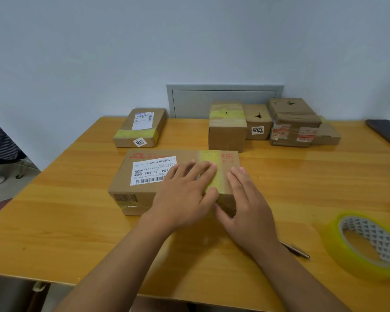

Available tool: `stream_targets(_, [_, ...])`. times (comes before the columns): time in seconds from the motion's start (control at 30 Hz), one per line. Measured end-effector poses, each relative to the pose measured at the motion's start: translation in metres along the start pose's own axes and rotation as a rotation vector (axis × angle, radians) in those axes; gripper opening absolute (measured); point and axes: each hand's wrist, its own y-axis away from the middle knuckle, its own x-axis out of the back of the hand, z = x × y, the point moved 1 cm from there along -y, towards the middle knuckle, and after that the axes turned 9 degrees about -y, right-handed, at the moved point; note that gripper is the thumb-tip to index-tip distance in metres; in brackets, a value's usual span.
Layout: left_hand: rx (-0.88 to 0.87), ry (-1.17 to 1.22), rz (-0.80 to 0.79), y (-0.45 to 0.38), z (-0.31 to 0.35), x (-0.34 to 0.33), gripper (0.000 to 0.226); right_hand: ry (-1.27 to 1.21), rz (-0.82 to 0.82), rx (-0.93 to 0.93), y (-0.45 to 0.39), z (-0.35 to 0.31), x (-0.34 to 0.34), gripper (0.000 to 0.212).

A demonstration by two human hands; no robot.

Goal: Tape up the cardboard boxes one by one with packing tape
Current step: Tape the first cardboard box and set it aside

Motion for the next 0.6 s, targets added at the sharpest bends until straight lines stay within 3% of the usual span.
stream_targets(0.2, [0.004,0.056,-0.028,-0.001,0.003,0.005,0.071,-0.016,0.009,-0.002,0.001,0.0,0.001,0.069])
stream_targets(0.3, [-0.027,0.002,0.017,0.001,0.0,0.0,0.075,-0.02,0.017,-0.002,0.001,0.0,0.0,0.068])
stream_targets(0.43, [-0.071,-0.008,0.094,0.013,-0.005,-0.009,0.064,-0.01,0.005,0.015,0.003,-0.002,0.002,0.068])
stream_targets(0.6, [-0.067,-0.012,0.021,0.006,-0.003,-0.004,0.074,-0.032,-0.007,-0.013,0.001,-0.001,0.002,0.068])
